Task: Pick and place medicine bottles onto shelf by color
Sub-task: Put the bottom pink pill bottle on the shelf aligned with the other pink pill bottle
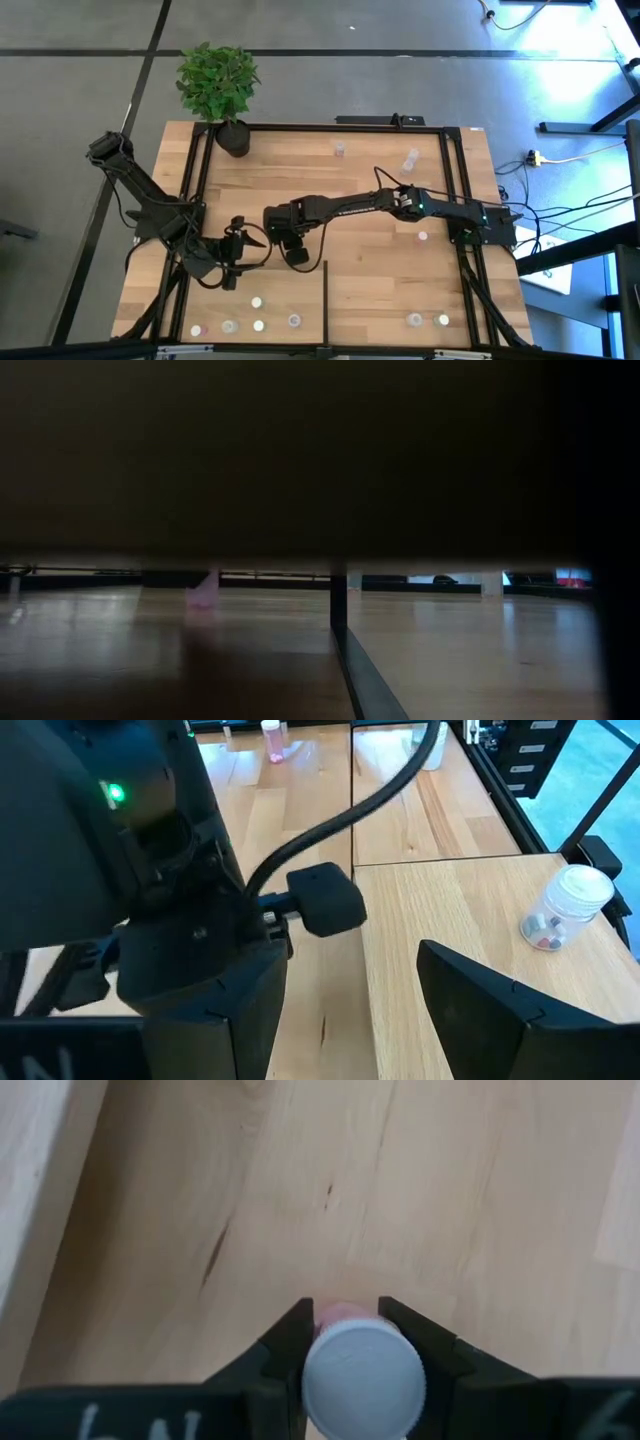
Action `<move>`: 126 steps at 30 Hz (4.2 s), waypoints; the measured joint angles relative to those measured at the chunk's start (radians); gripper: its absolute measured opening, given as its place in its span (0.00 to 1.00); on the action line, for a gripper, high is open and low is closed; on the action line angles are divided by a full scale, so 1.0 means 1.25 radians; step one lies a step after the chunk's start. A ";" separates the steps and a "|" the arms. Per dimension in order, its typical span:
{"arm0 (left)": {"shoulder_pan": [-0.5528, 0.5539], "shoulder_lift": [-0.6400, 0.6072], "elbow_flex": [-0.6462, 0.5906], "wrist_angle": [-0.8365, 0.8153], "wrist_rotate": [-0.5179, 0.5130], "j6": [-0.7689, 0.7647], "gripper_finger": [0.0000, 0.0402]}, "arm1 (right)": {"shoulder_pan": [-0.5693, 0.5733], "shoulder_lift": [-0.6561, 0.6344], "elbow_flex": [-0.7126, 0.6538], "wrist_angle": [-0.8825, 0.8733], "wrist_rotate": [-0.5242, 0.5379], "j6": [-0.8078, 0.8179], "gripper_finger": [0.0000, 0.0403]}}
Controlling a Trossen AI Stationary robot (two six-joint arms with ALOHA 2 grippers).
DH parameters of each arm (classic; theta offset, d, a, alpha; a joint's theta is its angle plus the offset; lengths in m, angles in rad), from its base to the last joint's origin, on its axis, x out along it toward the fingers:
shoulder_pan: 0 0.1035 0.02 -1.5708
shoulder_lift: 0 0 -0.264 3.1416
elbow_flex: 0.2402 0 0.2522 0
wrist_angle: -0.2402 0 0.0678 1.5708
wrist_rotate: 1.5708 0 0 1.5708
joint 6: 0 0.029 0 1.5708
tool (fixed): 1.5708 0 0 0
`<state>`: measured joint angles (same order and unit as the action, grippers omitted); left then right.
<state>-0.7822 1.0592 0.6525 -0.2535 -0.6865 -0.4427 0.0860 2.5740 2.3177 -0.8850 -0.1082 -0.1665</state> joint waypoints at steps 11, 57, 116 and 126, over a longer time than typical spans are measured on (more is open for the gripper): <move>0.000 0.000 0.000 0.000 0.000 0.000 0.54 | 0.000 0.001 0.000 0.001 -0.001 0.006 0.29; 0.000 0.000 0.000 0.001 0.000 -0.002 0.54 | -0.012 -0.036 0.030 -0.097 0.005 0.046 0.59; 0.184 0.202 0.000 -0.024 0.000 -0.168 0.54 | 0.116 -0.398 0.028 -0.311 0.323 0.069 0.59; 0.207 0.283 0.000 0.047 0.000 -0.142 0.54 | 0.116 -0.398 0.028 -0.311 0.323 0.067 0.59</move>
<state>-0.5236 1.4124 0.6521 -0.1944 -0.6861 -0.6201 0.2310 2.0769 2.3531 -1.2739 0.2951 -0.0826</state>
